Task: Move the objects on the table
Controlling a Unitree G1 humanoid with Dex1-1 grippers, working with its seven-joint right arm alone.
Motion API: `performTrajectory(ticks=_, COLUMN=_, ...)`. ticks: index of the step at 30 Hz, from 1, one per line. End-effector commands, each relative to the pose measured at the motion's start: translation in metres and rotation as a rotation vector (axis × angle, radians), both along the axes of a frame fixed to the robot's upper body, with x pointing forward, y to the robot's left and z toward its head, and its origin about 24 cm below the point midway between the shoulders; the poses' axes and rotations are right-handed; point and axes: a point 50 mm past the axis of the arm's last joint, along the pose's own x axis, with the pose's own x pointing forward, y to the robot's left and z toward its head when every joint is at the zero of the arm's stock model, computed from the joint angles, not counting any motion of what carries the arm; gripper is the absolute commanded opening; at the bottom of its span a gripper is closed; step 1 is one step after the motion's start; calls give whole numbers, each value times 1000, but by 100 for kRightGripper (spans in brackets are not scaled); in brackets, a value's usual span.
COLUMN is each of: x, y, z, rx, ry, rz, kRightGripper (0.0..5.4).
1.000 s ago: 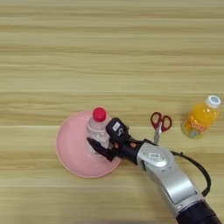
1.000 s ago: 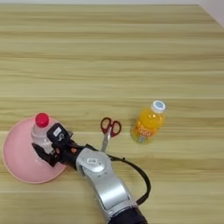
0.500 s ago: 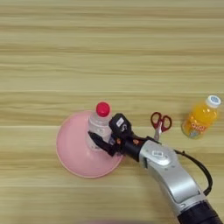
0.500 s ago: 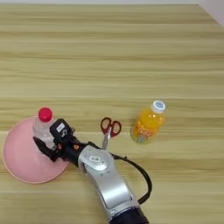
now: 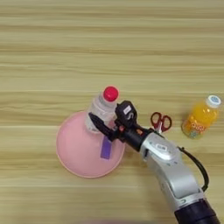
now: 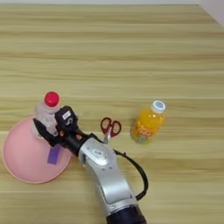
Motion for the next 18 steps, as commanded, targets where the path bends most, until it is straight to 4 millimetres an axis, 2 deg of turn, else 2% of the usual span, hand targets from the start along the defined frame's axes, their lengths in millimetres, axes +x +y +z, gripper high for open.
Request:
performTrajectory(ticks=1, x=20, y=0, z=41, rx=83, ry=-193, rz=-54, kRightGripper=315)
performTrajectory(ticks=9, x=30, y=-13, z=46, rx=70, ry=-254, rz=-169, kRightGripper=315)
performTrajectory(ticks=18, x=48, y=-35, z=40, rx=26, ry=-234, rz=-335, kRightGripper=315)
